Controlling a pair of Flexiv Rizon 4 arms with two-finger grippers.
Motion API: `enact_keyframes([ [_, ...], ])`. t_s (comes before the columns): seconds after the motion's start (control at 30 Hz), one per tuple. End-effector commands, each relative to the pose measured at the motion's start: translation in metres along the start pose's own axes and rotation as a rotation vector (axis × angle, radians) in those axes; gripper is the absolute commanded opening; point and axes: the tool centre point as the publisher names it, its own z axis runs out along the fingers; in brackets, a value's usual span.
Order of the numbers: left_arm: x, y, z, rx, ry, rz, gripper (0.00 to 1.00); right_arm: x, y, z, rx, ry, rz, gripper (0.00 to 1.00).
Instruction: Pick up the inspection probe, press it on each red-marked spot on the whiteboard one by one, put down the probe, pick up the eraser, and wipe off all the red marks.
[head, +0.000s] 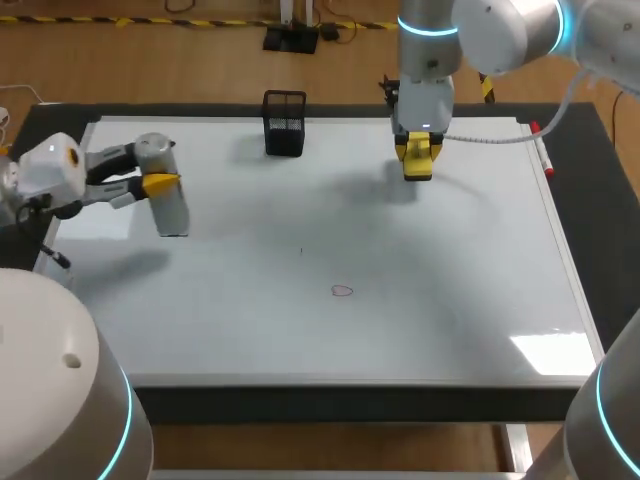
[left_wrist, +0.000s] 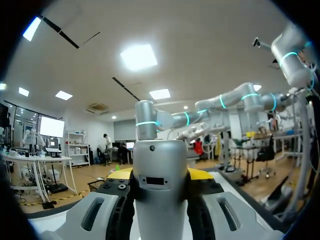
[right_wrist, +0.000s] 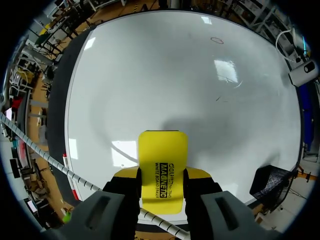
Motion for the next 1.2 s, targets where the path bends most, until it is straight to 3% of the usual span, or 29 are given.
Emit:
enact_keyframes([
  [0.03, 0.007, -0.005, -0.008, -0.003, -0.008, 0.002, 0.0, 0.001, -0.001, -0.001, 0.0, 0.003, -0.002, 0.0],
  [0.47, 0.007, -0.005, -0.008, -0.003, -0.008, 0.002, 0.0, 0.001, -0.001, -0.001, 0.0, 0.003, -0.002, 0.0],
  [0.8, 0.007, -0.005, -0.008, -0.003, -0.008, 0.002, 0.0, -0.029, 0.046, -0.008, 0.009, -0.006, 0.002, 0.0],
  [1.2, 0.007, -0.005, -0.008, -0.003, -0.008, 0.002, 0.0, -0.073, 0.125, 0.0, -0.007, -0.017, -0.015, 0.0],
])
